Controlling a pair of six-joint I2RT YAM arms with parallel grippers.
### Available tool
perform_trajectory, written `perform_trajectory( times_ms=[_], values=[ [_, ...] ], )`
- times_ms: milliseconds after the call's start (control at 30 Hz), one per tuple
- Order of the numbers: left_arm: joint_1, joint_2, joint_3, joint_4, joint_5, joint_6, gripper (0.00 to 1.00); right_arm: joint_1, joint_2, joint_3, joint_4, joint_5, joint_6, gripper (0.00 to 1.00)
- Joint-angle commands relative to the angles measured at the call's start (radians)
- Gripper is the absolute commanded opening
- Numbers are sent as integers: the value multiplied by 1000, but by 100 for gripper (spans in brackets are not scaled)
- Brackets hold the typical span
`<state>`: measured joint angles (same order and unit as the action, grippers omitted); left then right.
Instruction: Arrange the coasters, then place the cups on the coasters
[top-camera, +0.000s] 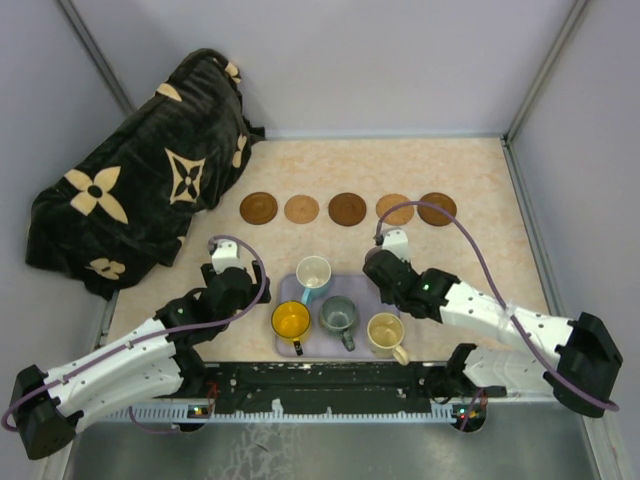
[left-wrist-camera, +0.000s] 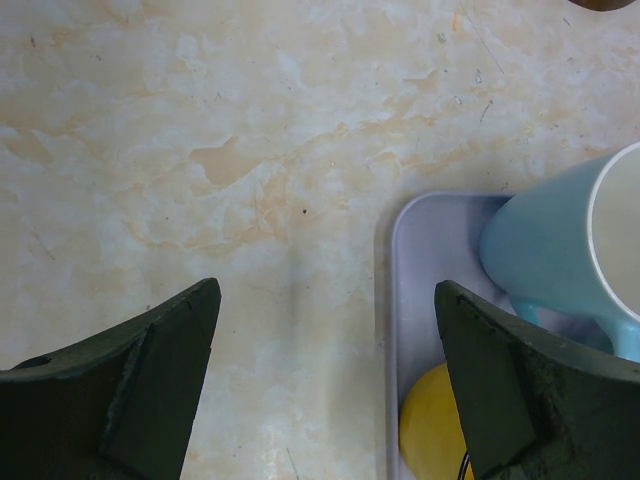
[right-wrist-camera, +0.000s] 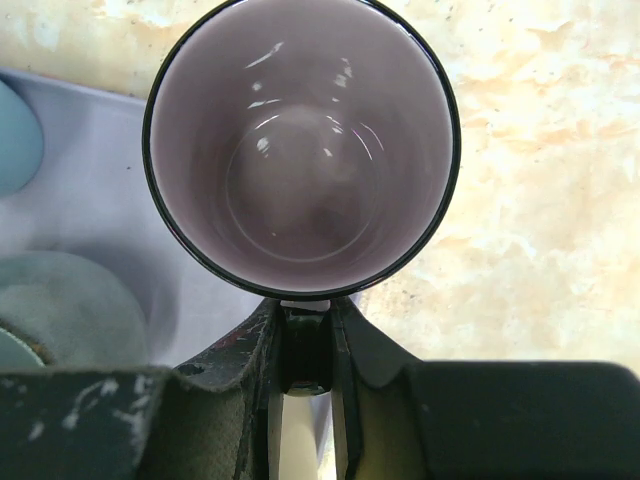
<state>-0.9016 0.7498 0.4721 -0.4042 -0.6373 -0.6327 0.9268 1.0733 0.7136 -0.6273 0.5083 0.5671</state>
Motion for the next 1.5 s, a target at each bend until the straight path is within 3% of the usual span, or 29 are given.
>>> perform_trajectory(
  times_ms=[0, 300, 600, 900, 1467],
  values=[
    [-4, -11, -6, 15, -22, -9, 94, -3, -49, 59, 76, 138, -46, 0],
    [-4, -6, -10, 39, -27, -4, 94, -61, -28, 86, 218, 286, -259, 0],
    [-4, 5, -15, 66, -52, 8, 94, -394, -26, 29, 525, 59, -427, 0],
    [-3, 29, -22, 107, -92, 10, 94, -703, 149, 62, 731, -138, -419, 0],
    [-3, 82, -43, 182, -197, -37, 93, -775, 396, 116, 1021, -159, -535, 1]
  ],
)
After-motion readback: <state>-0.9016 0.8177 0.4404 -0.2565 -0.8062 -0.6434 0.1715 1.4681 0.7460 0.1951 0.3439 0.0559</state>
